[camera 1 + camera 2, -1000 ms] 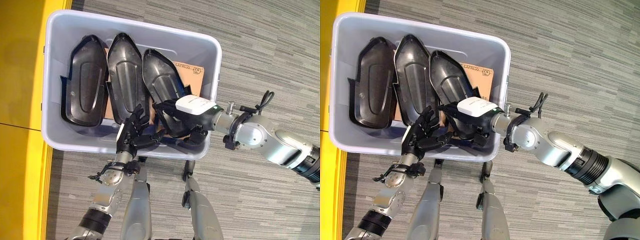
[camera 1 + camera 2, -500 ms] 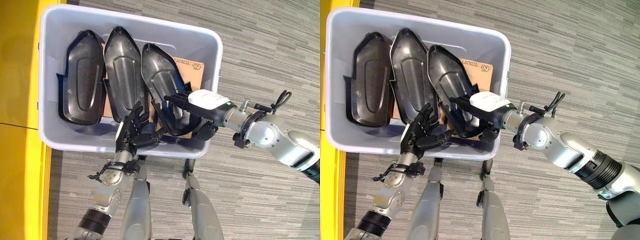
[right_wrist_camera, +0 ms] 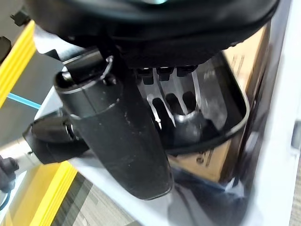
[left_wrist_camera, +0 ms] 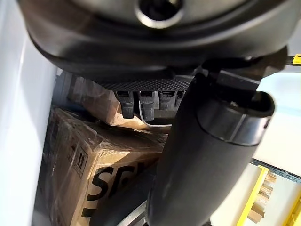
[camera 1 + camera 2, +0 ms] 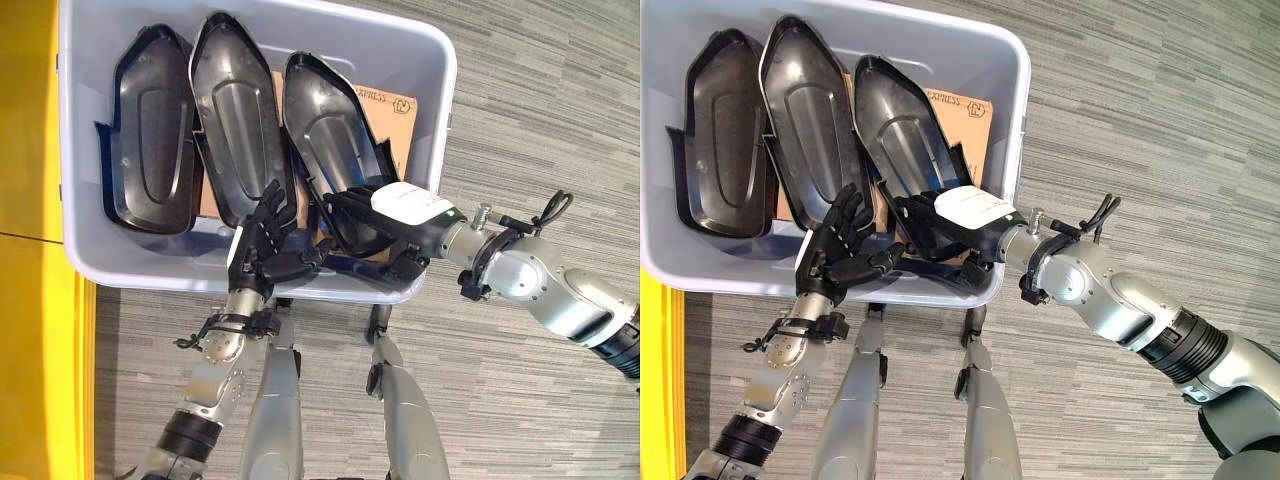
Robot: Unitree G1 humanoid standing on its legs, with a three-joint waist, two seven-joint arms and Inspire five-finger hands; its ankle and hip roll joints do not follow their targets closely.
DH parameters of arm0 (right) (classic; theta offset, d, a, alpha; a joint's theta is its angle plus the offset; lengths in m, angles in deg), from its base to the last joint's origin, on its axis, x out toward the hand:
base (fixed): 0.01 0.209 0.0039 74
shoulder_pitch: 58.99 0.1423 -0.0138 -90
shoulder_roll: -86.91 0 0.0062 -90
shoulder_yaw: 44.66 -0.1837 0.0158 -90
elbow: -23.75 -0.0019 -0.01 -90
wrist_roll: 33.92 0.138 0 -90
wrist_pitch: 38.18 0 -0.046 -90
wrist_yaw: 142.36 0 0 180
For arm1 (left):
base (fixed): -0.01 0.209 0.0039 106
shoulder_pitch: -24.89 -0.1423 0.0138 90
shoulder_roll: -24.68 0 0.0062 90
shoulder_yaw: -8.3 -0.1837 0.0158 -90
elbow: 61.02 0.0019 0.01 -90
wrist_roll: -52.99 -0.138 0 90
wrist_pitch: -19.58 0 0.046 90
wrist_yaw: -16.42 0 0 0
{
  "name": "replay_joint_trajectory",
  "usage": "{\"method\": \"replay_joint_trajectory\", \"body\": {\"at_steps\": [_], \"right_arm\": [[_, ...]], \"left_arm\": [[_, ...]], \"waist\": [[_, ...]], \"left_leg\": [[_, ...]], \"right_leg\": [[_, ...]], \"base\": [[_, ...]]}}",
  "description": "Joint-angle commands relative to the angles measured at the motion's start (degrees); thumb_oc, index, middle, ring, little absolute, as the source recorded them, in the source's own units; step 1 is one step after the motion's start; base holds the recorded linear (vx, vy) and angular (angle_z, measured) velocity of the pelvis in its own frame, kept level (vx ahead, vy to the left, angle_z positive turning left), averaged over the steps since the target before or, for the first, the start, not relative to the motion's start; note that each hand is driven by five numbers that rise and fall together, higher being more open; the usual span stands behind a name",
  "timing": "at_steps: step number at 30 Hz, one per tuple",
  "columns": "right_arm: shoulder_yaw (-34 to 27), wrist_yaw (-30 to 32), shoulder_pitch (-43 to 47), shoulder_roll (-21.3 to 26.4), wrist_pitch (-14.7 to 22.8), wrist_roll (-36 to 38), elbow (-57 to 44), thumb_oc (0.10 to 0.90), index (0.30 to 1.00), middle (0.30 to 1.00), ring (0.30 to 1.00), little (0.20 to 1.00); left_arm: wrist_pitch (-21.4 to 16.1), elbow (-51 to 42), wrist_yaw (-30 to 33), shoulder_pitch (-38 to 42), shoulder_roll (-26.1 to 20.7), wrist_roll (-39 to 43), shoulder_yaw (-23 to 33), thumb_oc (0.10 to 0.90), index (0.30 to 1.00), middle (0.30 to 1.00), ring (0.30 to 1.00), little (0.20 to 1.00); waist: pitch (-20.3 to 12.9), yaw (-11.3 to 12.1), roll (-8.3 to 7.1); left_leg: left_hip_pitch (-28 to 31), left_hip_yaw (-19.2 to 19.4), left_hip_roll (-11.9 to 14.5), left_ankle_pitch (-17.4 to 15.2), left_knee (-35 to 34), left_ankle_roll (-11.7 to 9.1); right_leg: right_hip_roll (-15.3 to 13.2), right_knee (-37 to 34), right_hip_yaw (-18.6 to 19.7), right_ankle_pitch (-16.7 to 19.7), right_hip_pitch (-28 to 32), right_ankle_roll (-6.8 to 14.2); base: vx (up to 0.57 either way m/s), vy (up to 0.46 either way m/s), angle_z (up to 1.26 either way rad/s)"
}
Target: Move parts from the plastic box to the shelf.
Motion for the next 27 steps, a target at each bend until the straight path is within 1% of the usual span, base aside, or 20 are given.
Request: {"method": "replay_joint_trajectory", "body": {"at_steps": [1,7,11,12,21,27], "right_arm": [[-3.0,1.9,4.6,1.8,2.7,-1.8,-3.3,0.900,1.000,1.000,1.000,1.000],[-3.7,3.0,3.5,0.1,1.7,-5.1,0.3,0.900,1.000,1.000,1.000,1.000],[-5.9,4.0,1.5,-0.1,0.6,-11.4,3.4,0.900,1.000,1.000,1.000,1.000],[-5.9,4.1,1.5,-0.1,0.6,-11.4,3.4,0.900,1.000,1.000,1.000,1.000],[-9.9,7.9,1.5,-1.3,-1.7,-19.9,10.1,0.900,1.000,1.000,1.000,1.000],[-9.7,7.6,0.8,-2.8,-3.0,-25.0,14.2,0.900,1.000,1.000,1.000,1.000]], "left_arm": [[3.2,6.8,3.1,-7.0,-1.5,-0.1,3.2,0.900,1.000,1.000,1.000,1.000],[2.7,6.0,3.9,-6.8,-1.5,0.0,3.3,0.900,1.000,1.000,1.000,1.000],[2.7,5.2,4.3,-7.1,-1.4,-0.1,3.7,0.900,1.000,1.000,1.000,1.000],[2.7,5.2,4.3,-7.1,-1.4,-0.1,3.7,0.900,1.000,1.000,1.000,1.000],[2.1,3.5,5.1,-7.5,-1.3,-0.1,4.0,0.900,1.000,1.000,1.000,1.000],[2.2,3.5,5.3,-7.3,-1.0,-0.4,3.7,0.900,1.000,1.000,1.000,1.000]], "waist": [[1.2,-0.4,-2.59],[1.2,-0.4,-2.31],[1.2,-0.6,-1.72],[1.2,-0.6,-1.72],[1.2,-0.4,-0.24],[1.2,-0.2,0.74]], "left_leg": [[1.5,1.5,0.9,-7.7,5.5,1.0],[-0.7,1.1,0.4,-8.2,6.7,1.3],[-3.0,0.8,0.1,-8.6,8.0,1.6],[-3.1,0.8,0.1,-8.7,8.1,1.6],[-5.9,0.3,-0.5,-8.8,9.0,1.9],[-7.4,-0.1,-1.0,-8.8,9.6,2.0]], "right_leg": [[-2.5,-1.6,2.3,5.3,1.7,-0.8],[-2.3,-0.4,2.4,4.9,-0.1,-1.0],[-2.2,1.1,2.4,4.5,-2.3,-1.2],[-2.2,1.2,2.4,4.4,-2.4,-1.2],[-2.2,3.1,2.8,3.8,-5.4,-1.3],[-2.1,4.3,2.8,3.2,-7.2,-1.4]], "base": [[0.00,0.000,0.00],[0.00,0.001,0.01],[0.00,0.002,0.01],[-0.01,0.010,0.04],[-0.01,0.007,0.03],[-0.01,0.004,0.07]]}}
